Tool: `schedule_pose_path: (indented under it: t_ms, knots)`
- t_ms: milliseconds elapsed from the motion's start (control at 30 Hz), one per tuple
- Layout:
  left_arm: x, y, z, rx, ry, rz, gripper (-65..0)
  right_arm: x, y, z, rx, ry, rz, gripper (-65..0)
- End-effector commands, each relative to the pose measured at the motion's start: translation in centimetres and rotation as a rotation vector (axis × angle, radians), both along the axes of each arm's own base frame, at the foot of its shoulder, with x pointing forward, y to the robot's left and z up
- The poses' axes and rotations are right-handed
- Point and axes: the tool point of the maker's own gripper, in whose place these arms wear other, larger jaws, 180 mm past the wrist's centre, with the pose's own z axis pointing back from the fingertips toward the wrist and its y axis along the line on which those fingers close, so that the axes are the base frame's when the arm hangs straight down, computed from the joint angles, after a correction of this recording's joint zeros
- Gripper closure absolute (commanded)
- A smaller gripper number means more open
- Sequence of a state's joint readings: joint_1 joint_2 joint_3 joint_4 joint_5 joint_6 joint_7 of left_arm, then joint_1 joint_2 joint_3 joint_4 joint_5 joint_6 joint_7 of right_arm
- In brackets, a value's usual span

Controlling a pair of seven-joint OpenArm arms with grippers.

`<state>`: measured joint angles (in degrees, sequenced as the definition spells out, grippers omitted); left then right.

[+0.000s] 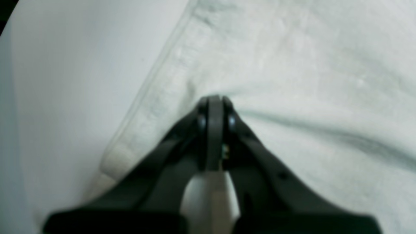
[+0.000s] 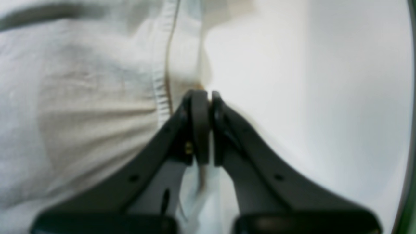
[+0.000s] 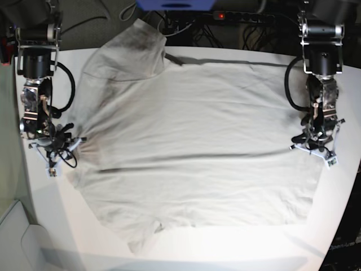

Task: Layout the t-shirt on the table in an organized manner, then fold the t-shirt properly
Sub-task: 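Pull both grippers further toward the robot and release the shirt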

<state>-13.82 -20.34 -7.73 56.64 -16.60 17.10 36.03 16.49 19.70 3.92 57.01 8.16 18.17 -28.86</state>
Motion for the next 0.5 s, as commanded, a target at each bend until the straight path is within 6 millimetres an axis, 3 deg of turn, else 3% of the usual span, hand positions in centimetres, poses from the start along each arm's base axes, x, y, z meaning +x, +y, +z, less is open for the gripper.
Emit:
schedule_pose_path:
  t_ms: [0,233,467]
  knots:
    - [-1.3,-0.4,-1.2,-0.053,0.071,0.018,0.0,0.1,-2.0,0.7,-0.051,0.025,-0.017,-3.2]
    - [1.0,-1.2,1.8,-0.051,-0.014,-0.015,0.0,2.0,-3.7,3.9,-0.092,-0.040,-0.021,-3.2]
    - [2.5,-3.5,5.4,-0.091,-0.063,-0.065,0.0,2.2,-3.4,7.9,-0.135,-0.087,-0.010,-3.2]
